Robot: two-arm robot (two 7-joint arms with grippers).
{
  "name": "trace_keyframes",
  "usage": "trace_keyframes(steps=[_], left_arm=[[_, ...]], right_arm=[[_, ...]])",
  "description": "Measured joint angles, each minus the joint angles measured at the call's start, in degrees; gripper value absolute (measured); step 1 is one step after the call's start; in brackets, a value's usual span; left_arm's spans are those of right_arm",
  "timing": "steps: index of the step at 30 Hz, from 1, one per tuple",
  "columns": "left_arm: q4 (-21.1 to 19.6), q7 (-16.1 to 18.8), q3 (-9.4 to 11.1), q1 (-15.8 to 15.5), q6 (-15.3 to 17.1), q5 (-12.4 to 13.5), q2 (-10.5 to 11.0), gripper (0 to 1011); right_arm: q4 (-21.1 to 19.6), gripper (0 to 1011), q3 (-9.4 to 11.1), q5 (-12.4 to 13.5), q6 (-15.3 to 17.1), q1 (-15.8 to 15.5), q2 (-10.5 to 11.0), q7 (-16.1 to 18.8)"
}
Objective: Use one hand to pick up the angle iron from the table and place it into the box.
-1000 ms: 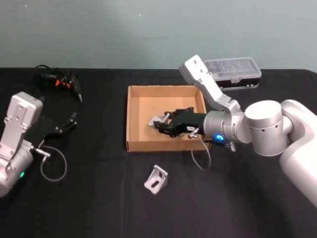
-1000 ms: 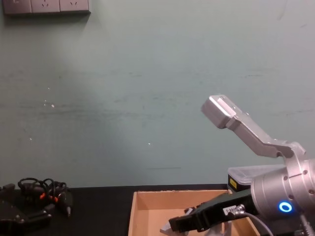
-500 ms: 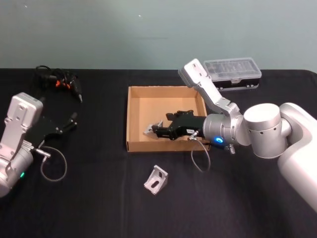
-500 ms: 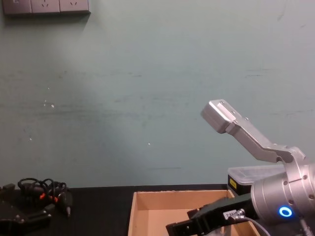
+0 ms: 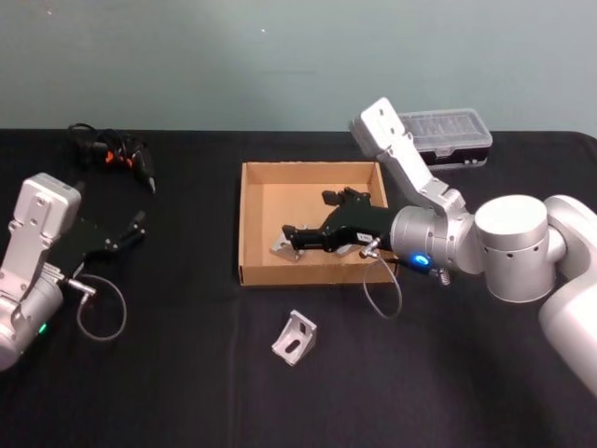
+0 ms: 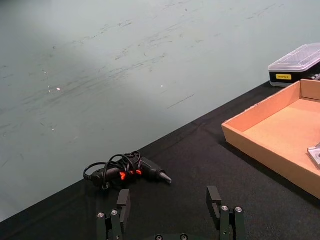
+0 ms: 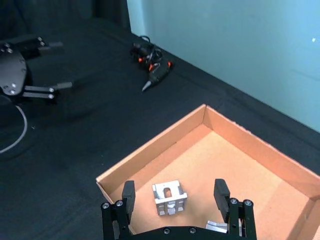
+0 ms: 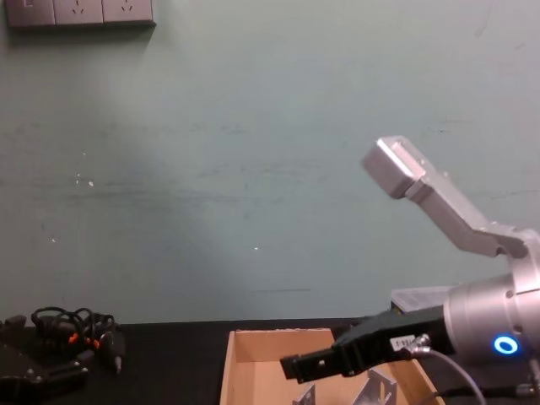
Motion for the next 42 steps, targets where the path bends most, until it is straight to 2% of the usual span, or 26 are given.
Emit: trace_keyframes(steps=[11,12,17,22,30,42], left_arm=[[0.0,0.0,0.0,0.0,0.0,0.0,0.0,1000],[0.0,0.0,0.0,0.0,0.0,0.0,0.0,1000],[0.0,0.0,0.0,0.0,0.0,0.0,0.0,1000],[0.0,0.0,0.0,0.0,0.0,0.0,0.0,1000],[0.0,0.0,0.0,0.0,0.0,0.0,0.0,1000],[0.0,0.0,0.0,0.0,0.0,0.0,0.0,1000]], right_arm=[[-14.03,1004,3.17,-0.15,0.06,-7.33,4.26,-1.56],[-16.01,1004,3.58,0.0,0.38,-8.52,4.85,-1.85],[-21.02,1004,4.63,0.72,2.06,-12.31,6.26,-2.75],[-24.89,1004,5.15,2.44,4.64,-15.79,7.38,-2.84],[-26.31,1004,4.27,3.91,8.57,-17.29,8.64,-2.22],[-23.33,1004,1.43,4.76,11.65,-15.83,8.83,-0.9]])
